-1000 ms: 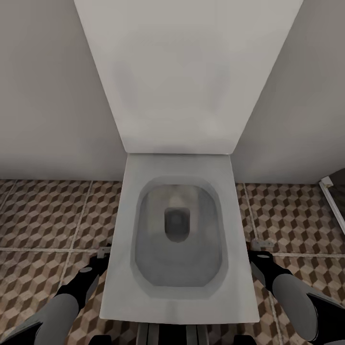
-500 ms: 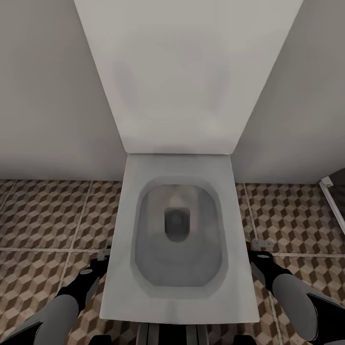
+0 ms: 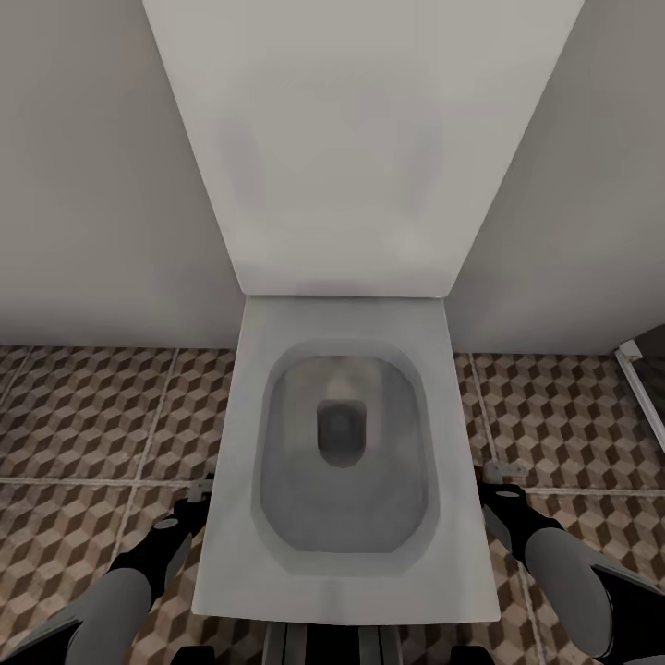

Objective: Take the four mousetraps from the cabinet in the bathroom and place them on the bathroom floor. Make sure all four end up on the same floor surface, and ensure that at least two of them are either under or directly next to the same bathroom sink.

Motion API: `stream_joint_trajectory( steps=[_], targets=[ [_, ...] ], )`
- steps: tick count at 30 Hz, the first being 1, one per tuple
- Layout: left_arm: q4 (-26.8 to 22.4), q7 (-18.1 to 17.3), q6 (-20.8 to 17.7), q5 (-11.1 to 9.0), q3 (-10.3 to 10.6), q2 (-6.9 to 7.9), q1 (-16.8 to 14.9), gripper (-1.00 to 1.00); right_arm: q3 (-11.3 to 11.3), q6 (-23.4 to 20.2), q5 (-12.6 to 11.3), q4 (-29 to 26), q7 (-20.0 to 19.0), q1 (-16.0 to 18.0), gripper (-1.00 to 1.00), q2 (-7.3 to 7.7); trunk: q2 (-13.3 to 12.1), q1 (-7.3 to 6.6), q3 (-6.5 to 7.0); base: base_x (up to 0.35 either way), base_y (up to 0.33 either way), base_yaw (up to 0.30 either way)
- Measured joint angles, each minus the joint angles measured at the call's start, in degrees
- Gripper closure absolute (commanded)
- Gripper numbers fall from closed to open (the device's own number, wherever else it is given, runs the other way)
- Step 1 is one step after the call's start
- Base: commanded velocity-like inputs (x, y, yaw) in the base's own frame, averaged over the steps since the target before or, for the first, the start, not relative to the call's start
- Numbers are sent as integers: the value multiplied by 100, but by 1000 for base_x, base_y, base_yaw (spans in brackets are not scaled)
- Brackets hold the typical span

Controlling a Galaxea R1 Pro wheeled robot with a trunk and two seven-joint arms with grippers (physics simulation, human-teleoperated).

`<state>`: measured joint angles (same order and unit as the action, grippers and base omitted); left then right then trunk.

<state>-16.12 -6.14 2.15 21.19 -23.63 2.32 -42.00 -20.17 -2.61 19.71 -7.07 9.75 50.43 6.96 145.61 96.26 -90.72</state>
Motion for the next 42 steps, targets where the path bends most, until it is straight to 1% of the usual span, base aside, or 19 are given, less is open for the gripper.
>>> stream_joint_trajectory(
  steps=[6, 7, 8, 36, 42],
  targets=[
    [2, -3, 1, -8, 9, 4, 0, 100, 0, 5, 2, 0, 0, 0, -100, 0, 0, 0, 0, 0, 0, 0],
    [1, -2, 0, -7, 7, 3, 0, -100, 0, 6, 2, 0, 0, 0, -100, 0, 0, 0, 0, 0, 0, 0],
    [84, -14, 1, 35, 5, 4, 3, -100, 0, 6, 3, 0, 0, 0, -100, 0, -1, 1, -1, 0, 0, 0],
    [89, -14, 3, 69, 8, 0, 3, -100, 0, 7, 1, 0, 0, 0, -100, 0, -1, 1, 0, 0, 0, 0],
    [41, -14, 102, 83, 11, 8, 3, -100, 0, 7, 1, 0, 0, 0, -100, 4, -1, 1, 0, 0, 0, 0]
  ],
)
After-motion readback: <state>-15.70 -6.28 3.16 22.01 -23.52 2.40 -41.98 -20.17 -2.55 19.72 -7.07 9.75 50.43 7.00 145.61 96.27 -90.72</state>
